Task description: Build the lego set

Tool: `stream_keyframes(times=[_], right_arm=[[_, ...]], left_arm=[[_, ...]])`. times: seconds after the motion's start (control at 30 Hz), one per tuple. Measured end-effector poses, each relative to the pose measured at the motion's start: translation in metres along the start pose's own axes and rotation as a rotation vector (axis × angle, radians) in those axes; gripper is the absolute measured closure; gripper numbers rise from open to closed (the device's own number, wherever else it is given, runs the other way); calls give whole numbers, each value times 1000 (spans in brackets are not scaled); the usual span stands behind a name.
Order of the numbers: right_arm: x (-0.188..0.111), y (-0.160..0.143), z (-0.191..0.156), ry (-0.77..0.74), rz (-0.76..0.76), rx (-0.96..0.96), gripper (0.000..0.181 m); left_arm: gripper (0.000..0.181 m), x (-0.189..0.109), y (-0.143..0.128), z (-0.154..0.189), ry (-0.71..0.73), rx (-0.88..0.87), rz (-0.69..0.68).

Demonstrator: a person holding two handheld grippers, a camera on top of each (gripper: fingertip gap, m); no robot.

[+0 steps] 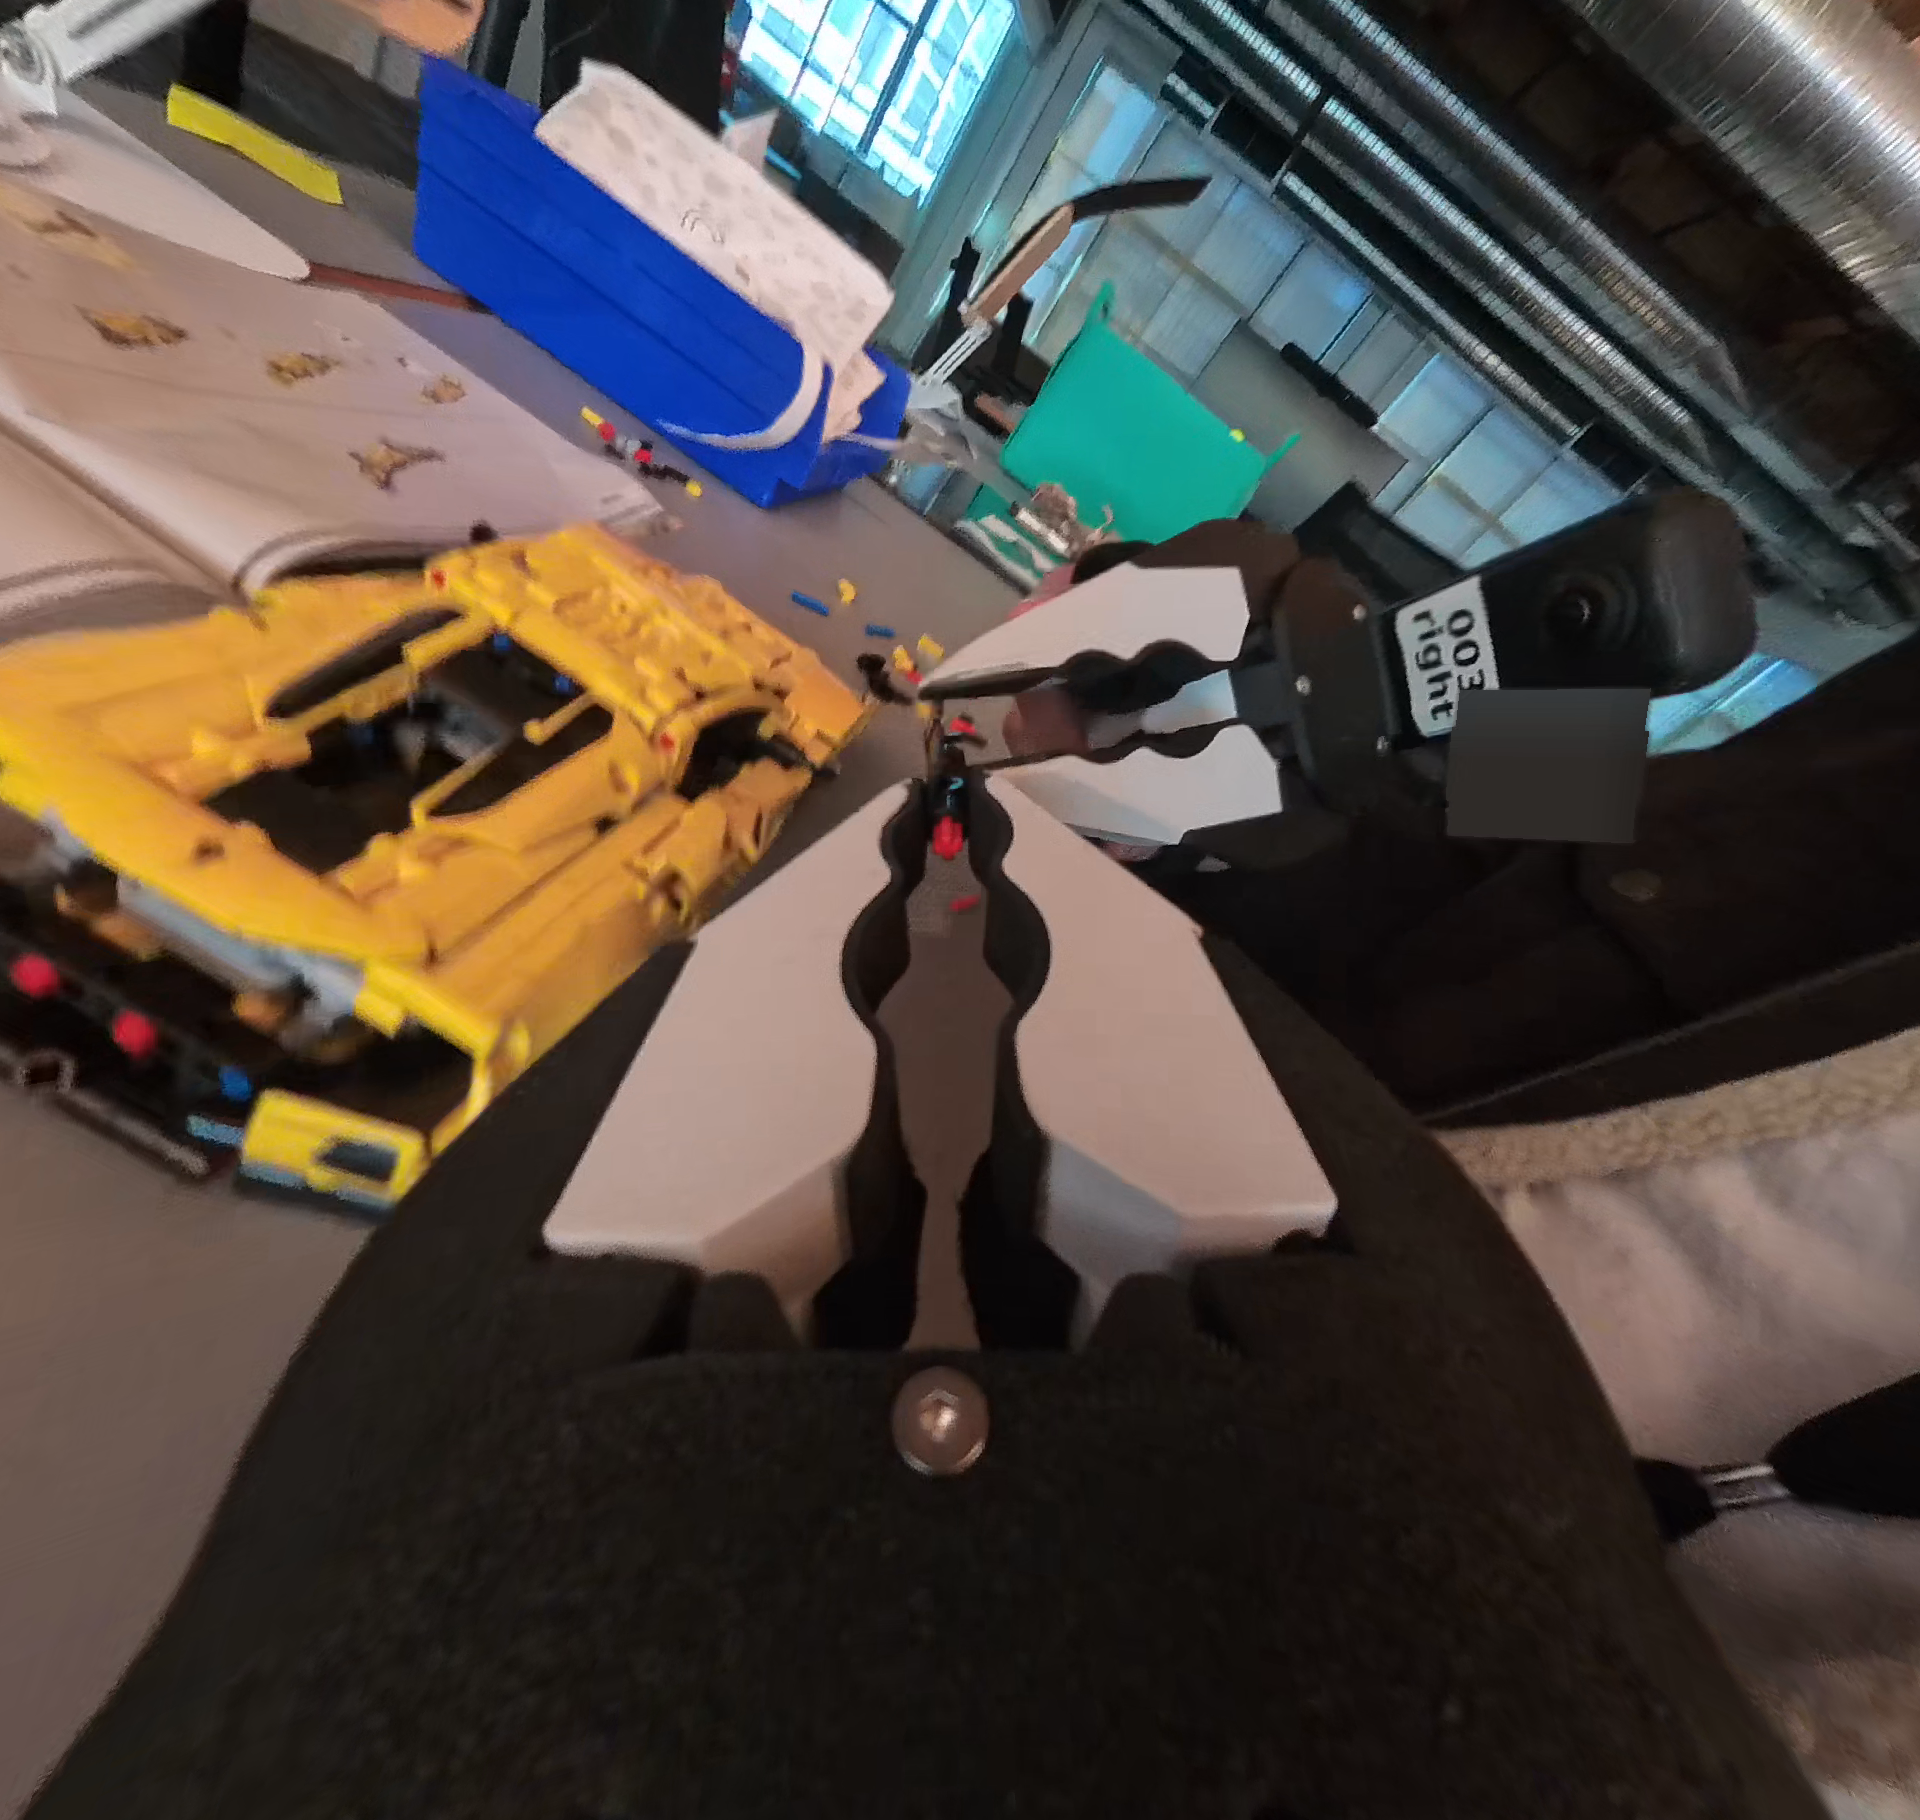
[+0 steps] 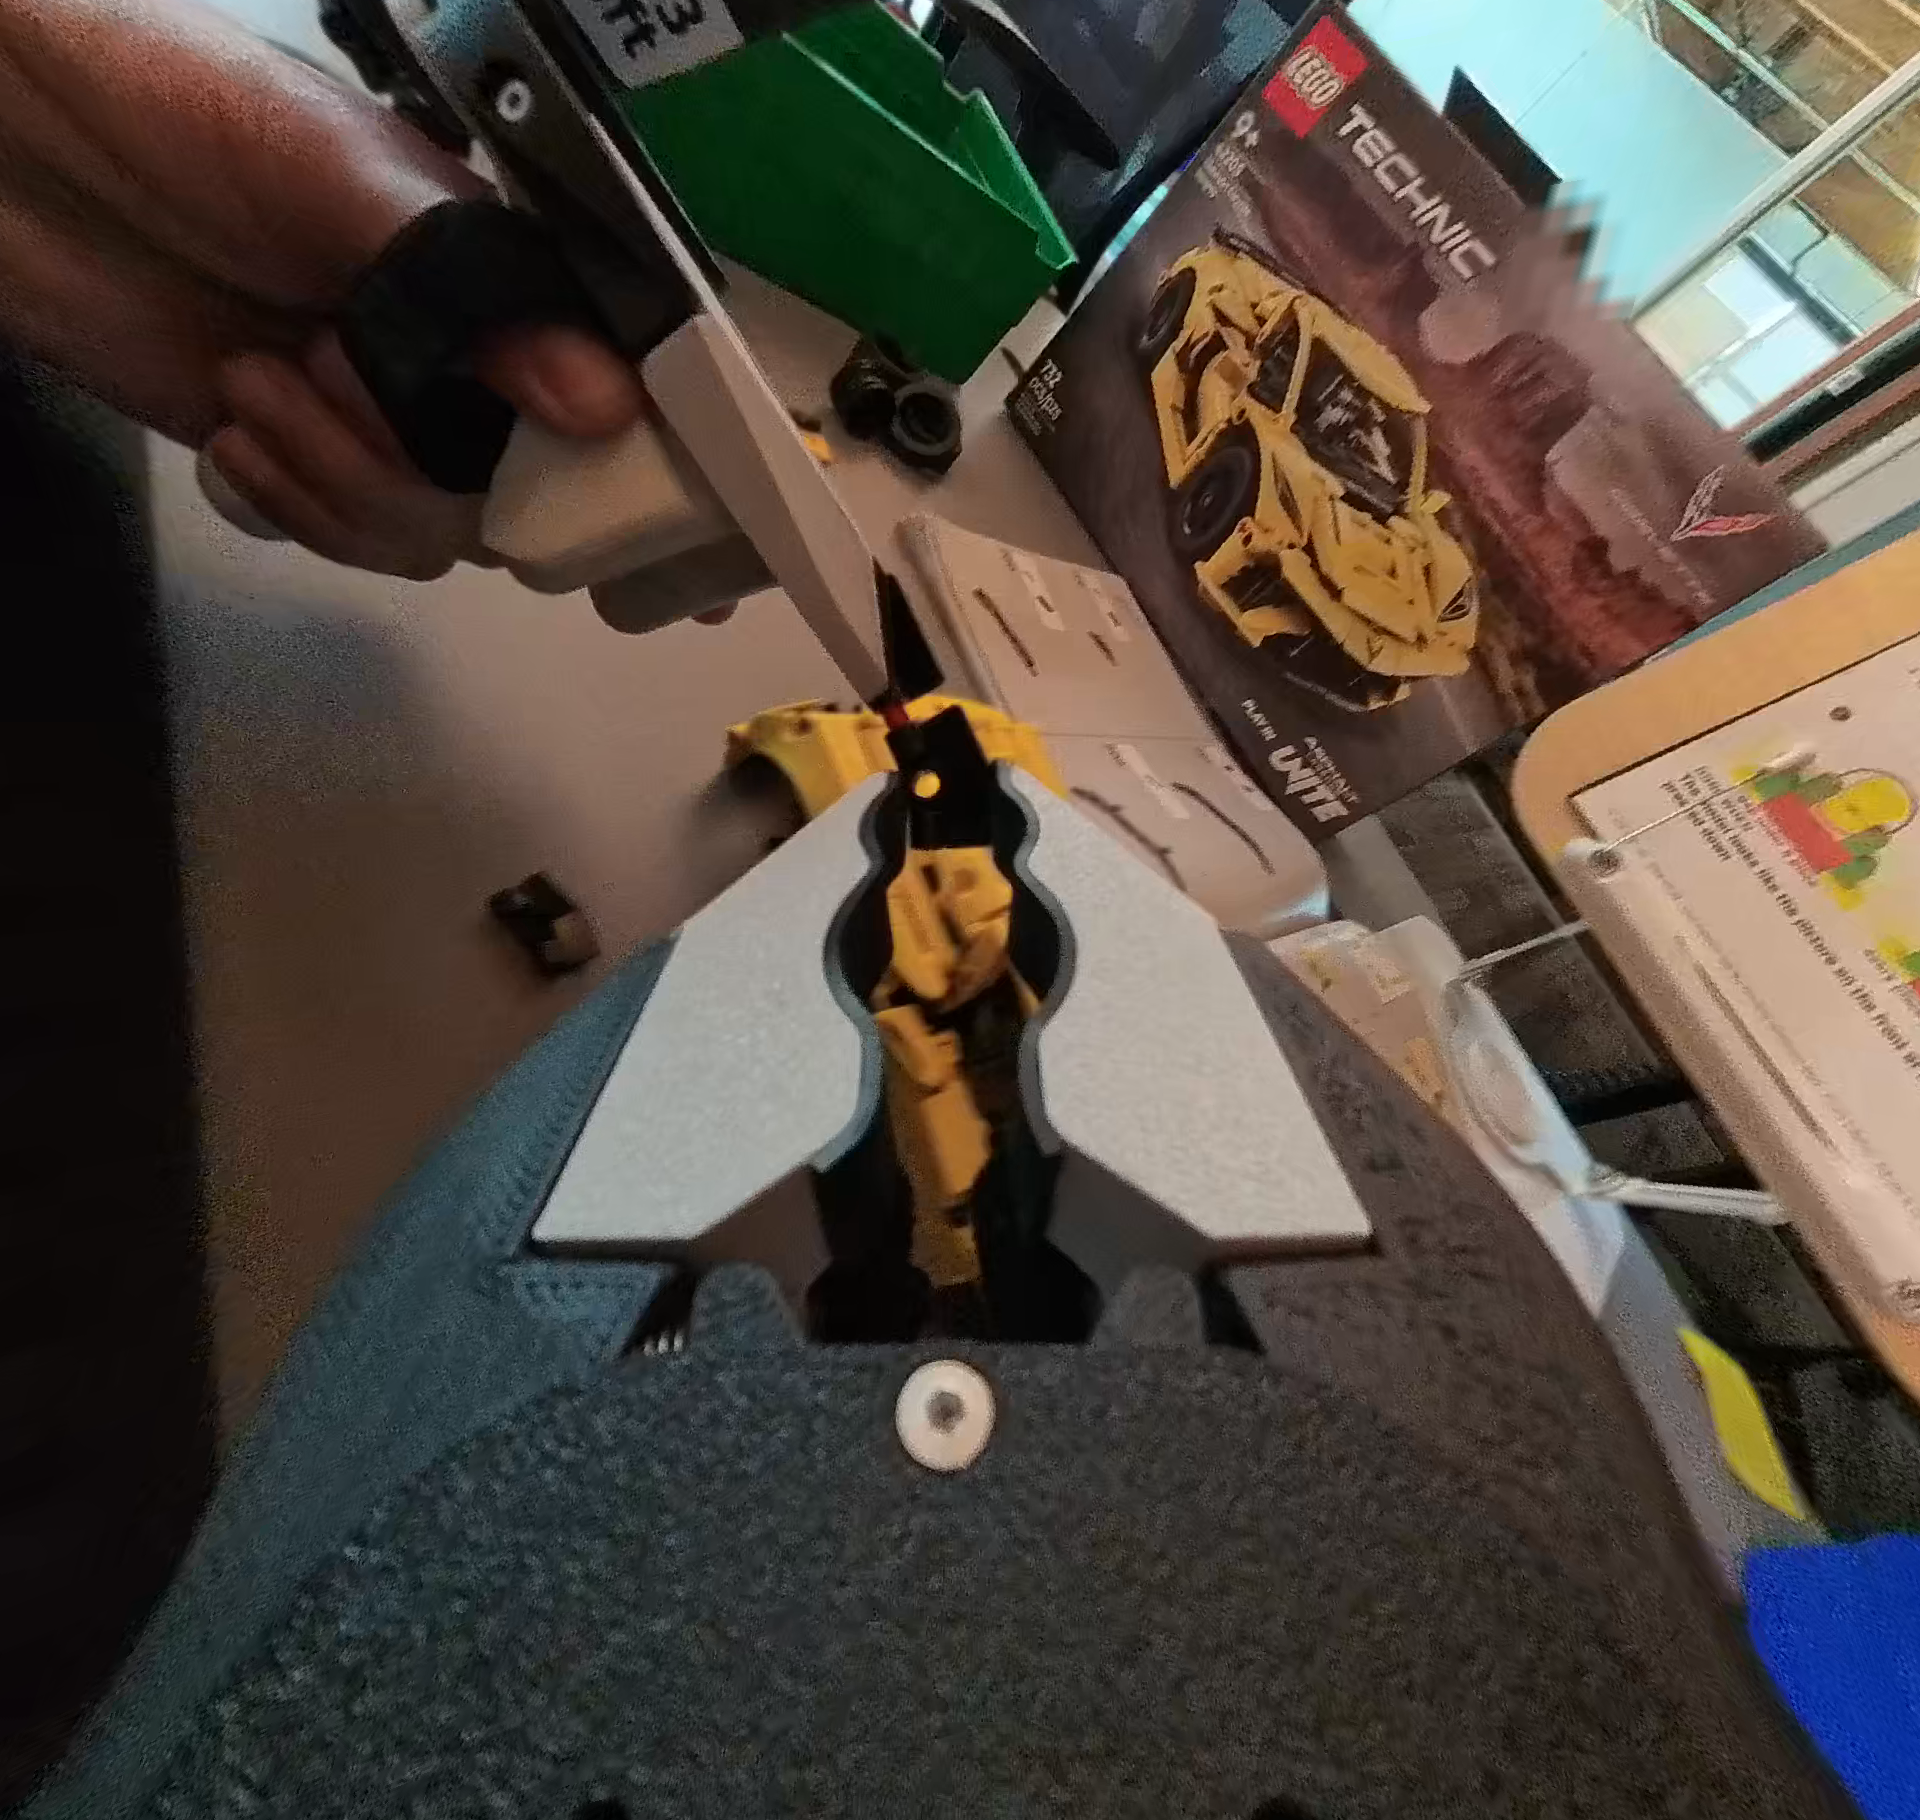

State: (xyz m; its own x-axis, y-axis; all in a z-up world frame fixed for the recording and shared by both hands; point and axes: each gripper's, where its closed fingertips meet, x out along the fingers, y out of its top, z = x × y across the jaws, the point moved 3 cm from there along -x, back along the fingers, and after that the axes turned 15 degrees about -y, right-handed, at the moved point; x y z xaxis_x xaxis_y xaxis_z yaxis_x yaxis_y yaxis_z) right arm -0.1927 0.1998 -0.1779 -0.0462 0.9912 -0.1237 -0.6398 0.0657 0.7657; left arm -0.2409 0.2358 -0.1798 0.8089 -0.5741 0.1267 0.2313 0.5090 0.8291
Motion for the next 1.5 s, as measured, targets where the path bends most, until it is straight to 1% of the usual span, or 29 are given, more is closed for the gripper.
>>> stream_keyframes(times=[0.07,0.13,0.17,0.2,0.23,0.27,0.3,0.37,0.4,0.43,0.47,0.53,0.6,0.67,0.77,0.83,0.93,1.0,1.07,1.1,1.27,1.33,1.5], right_arm=[[9,15,31,17,-2,-7,165],[19,34,70,31,13,46,165],[25,39,89,53,-2,93,158],[31,40,108,77,-23,163,147],[35,37,122,128,-37,252,143],[38,29,133,188,-43,369,140],[41,20,140,251,-29,527,136],[45,1,143,424,43,898,139],[46,-6,140,500,82,1029,143],[47,-14,138,540,106,1120,148],[47,-16,135,578,117,1175,148],[44,-12,129,644,119,1174,148],[45,-10,125,658,110,1158,152],[44,-6,120,681,131,1168,157],[45,-8,120,648,137,1165,167],[46,-9,120,639,140,1172,169],[49,-11,116,634,137,1181,170],[50,-11,115,638,137,1188,167],[50,-12,113,647,134,1183,174],[50,-12,113,644,134,1179,175],[51,-13,114,613,147,1158,174],[50,-13,116,617,146,1177,172],[49,-16,117,609,139,1162,174]], left_arm=[[174,7,35,0,-23,5,23],[174,15,76,-2,-45,54,29],[174,20,94,-8,-46,88,28],[174,23,111,-17,-46,122,40],[174,25,124,-28,-55,149,63],[174,26,134,-38,-76,165,102],[174,25,140,-46,-112,168,157],[174,22,139,-56,-195,156,251],[174,23,133,-60,-220,139,261],[175,25,126,-60,-244,129,244],[174,29,120,-58,-256,137,214],[174,35,114,-54,-259,168,169],[174,38,113,-52,-275,161,187],[174,43,108,-53,-271,154,176],[174,44,106,-53,-272,146,186],[174,45,104,-53,-268,147,177],[174,48,100,-52,-273,150,149],[174,49,98,-52,-272,149,144],[174,49,98,-54,-264,143,145],[174,49,98,-55,-268,137,145],[174,50,97,-56,-260,137,141],[174,50,96,-57,-259,134,133],[174,52,94,-57,-263,127,131]])
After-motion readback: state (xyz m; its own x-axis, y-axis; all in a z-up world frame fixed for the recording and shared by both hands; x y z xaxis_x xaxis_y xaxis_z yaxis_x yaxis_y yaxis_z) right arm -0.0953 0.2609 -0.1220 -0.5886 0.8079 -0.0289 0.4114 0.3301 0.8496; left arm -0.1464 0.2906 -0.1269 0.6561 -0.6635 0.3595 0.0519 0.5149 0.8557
